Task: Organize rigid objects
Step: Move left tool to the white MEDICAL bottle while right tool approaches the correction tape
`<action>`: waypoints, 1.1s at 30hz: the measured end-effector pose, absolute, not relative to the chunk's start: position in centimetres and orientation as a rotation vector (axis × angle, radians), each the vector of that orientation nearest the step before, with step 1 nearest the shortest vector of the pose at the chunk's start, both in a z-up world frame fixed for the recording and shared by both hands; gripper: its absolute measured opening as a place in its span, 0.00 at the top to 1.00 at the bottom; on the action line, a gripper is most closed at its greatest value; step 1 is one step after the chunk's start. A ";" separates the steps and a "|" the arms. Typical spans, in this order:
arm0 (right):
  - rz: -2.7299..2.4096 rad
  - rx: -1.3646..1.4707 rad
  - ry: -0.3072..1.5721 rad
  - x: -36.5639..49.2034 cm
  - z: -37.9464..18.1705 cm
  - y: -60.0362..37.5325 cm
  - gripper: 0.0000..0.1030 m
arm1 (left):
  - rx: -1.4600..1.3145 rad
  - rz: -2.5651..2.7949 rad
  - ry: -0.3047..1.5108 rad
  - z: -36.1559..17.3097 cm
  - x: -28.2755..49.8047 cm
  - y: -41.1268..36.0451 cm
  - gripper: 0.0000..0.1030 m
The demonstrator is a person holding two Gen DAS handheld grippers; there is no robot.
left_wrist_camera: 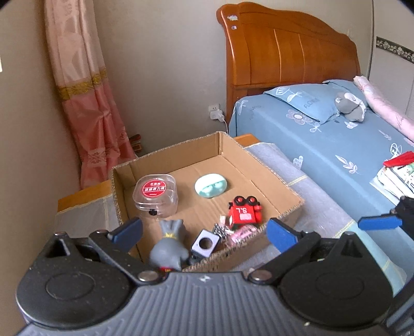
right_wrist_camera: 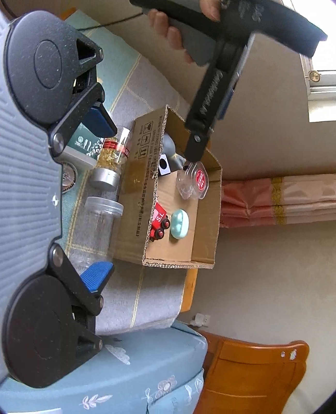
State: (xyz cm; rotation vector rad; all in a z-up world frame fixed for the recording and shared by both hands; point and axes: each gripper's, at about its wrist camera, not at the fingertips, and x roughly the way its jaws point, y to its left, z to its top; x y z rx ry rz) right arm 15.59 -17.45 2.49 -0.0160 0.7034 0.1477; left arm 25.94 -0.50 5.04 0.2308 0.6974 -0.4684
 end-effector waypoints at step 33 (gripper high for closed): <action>-0.088 0.011 0.849 13.8 -8.3 -17.9 0.00 | 0.189 -0.420 0.796 -4.4 18.2 -2.2 0.01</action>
